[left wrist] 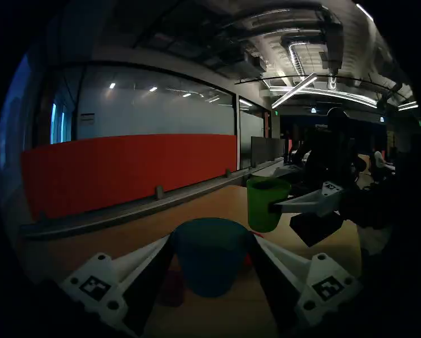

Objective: Pour water

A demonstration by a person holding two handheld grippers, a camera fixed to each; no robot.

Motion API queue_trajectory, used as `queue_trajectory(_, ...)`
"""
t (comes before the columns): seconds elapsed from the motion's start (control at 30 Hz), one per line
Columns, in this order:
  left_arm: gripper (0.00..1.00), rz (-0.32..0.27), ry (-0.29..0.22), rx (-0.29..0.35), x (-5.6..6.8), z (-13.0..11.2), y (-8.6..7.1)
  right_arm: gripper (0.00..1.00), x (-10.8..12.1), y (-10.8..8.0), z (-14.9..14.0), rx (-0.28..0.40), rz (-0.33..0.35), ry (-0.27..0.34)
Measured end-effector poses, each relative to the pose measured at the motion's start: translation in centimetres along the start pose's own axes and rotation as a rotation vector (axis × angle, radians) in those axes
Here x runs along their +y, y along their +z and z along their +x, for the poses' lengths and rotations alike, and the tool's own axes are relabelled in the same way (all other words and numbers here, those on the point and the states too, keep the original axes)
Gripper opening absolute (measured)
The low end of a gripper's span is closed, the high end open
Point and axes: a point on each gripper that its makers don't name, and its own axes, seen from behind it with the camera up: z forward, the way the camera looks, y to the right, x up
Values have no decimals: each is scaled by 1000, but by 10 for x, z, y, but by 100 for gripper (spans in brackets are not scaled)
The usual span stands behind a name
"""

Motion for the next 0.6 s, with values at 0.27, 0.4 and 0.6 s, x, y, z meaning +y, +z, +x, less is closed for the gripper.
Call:
queue_trajectory(0.27, 89, 6, 32, 24, -1, 10, -1, 92, -5, 3, -1, -6, 25, 5)
queue_trajectory(0.4, 89, 12, 72, 43, 0, 19, -3, 91, -9, 4, -2, -6, 43, 14)
queue_trajectory(0.6, 89, 23, 144, 63, 2, 33, -9, 91, -14, 6, -1, -7, 60, 18)
